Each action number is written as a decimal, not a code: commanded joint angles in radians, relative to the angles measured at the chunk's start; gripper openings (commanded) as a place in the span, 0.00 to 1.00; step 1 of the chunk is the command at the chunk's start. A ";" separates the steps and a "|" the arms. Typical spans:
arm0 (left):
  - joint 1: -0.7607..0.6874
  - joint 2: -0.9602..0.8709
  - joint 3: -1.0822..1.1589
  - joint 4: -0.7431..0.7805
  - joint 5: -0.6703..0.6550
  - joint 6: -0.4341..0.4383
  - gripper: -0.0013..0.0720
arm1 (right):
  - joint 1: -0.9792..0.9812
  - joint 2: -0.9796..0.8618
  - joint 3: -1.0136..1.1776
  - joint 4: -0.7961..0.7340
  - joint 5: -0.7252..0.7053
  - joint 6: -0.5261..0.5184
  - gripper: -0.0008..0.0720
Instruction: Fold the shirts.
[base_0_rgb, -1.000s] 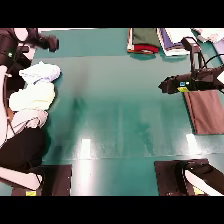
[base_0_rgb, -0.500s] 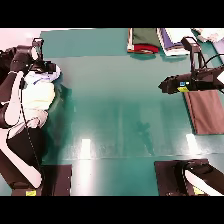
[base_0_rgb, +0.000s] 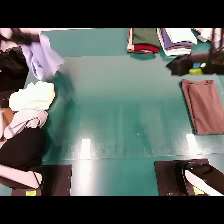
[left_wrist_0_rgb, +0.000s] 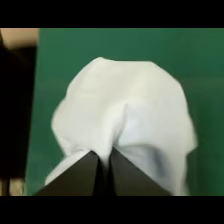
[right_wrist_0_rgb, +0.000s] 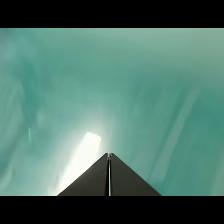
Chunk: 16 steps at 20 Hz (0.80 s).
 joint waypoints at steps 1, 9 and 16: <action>-0.066 0.246 0.013 0.002 -0.009 0.087 0.05 | -0.001 0.000 0.162 -0.037 -0.011 0.000 0.04; -0.450 0.415 -0.048 -0.085 -0.188 0.089 0.05 | -0.001 -0.001 0.355 -0.039 0.001 0.000 0.04; -0.801 0.298 -0.259 -0.391 -0.153 0.217 0.73 | -0.001 0.000 0.393 -0.040 0.021 0.000 0.04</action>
